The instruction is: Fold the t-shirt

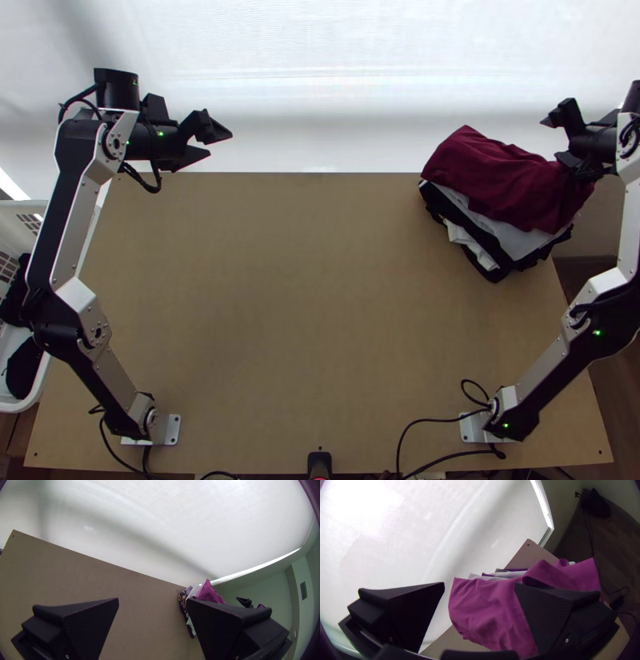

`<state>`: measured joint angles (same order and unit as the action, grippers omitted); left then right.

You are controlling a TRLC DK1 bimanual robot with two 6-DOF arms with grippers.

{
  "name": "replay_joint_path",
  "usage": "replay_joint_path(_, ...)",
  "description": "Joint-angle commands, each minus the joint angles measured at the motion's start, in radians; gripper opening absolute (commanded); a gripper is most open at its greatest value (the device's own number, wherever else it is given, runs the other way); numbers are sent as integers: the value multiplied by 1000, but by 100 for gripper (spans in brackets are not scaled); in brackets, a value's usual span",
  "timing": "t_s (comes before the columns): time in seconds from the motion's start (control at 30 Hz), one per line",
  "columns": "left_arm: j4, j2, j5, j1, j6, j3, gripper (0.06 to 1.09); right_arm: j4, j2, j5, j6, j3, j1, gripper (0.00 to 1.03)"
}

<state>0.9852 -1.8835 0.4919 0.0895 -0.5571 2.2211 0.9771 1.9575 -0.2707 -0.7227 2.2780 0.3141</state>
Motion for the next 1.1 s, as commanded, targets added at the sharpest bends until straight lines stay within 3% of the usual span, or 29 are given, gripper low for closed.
replay_joint_path(0.0,-5,29,-3,-5,0,38,104,2,-42,41,39,0,20,99)
replay_joint_path(0.2,-5,30,-3,-8,0,46,104,43,-60,128,92,-31,65,99)
replay_joint_path(0.43,-6,34,-1,-8,-1,46,104,98,-83,412,209,-68,106,99)
replay_joint_path(0.57,-5,37,-1,-10,-3,46,104,75,-114,485,263,-35,109,99)
replay_joint_path(0.63,-5,38,-3,-10,-3,46,104,28,-138,485,267,-18,94,99)
replay_joint_path(0.87,-5,41,-3,-13,-3,46,104,-215,-215,484,414,-78,-50,99)
replay_joint_path(1.07,-5,41,-3,-17,-3,46,104,-517,-232,485,575,-310,-158,99)
